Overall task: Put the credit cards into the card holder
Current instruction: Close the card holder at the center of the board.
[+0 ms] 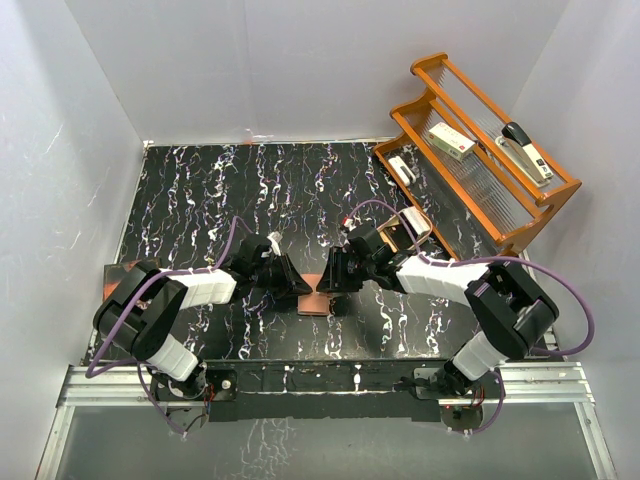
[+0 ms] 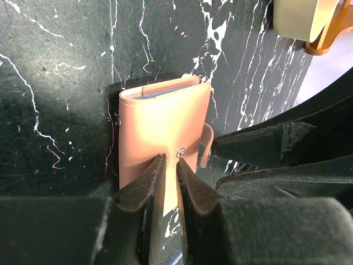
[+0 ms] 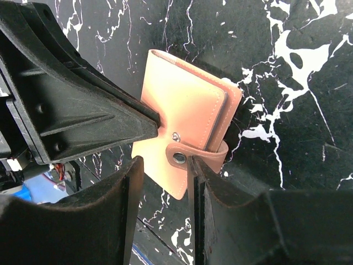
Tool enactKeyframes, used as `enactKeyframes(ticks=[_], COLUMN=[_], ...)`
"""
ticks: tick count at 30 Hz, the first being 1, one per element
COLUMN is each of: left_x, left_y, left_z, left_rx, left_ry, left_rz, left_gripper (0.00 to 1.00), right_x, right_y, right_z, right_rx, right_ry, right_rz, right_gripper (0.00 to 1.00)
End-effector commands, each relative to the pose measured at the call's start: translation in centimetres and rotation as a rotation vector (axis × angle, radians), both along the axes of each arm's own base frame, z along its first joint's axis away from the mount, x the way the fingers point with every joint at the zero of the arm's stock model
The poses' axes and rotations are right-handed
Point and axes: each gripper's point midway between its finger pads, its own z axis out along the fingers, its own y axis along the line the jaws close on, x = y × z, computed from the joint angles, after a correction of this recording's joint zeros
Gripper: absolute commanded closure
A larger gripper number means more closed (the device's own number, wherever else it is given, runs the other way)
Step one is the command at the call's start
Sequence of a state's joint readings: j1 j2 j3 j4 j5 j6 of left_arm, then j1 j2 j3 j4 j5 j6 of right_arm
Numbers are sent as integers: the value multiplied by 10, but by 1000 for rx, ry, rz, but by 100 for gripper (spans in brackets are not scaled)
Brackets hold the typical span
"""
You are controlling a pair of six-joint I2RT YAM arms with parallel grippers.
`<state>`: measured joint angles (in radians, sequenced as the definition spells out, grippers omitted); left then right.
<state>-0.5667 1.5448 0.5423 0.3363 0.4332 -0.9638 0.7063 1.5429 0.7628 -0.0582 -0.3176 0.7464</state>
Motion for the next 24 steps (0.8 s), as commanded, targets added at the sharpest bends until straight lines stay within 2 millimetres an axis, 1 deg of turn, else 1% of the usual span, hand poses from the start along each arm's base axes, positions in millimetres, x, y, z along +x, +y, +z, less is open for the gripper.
enactKeyframes(ticks=[1,11,17,24], left_x=[-7,-9,-8,-9], left_y=[9,8,7,7], left_z=[-10,-11,-10,-10], left_rx=[55,58,56,53], left_ry=[21,21,18,20], left_rz=[14,14,12,15], left_gripper=[86,86,86,86], right_x=[7,6,5,5], right_y=[10,9,8,9], right_z=[9,-1,-5,-9], right_rx=[56,36,21,8], right_ry=[-35,-19,-16,-12], right_rz=[9,8,5,1], right_gripper=[65,67,74,74])
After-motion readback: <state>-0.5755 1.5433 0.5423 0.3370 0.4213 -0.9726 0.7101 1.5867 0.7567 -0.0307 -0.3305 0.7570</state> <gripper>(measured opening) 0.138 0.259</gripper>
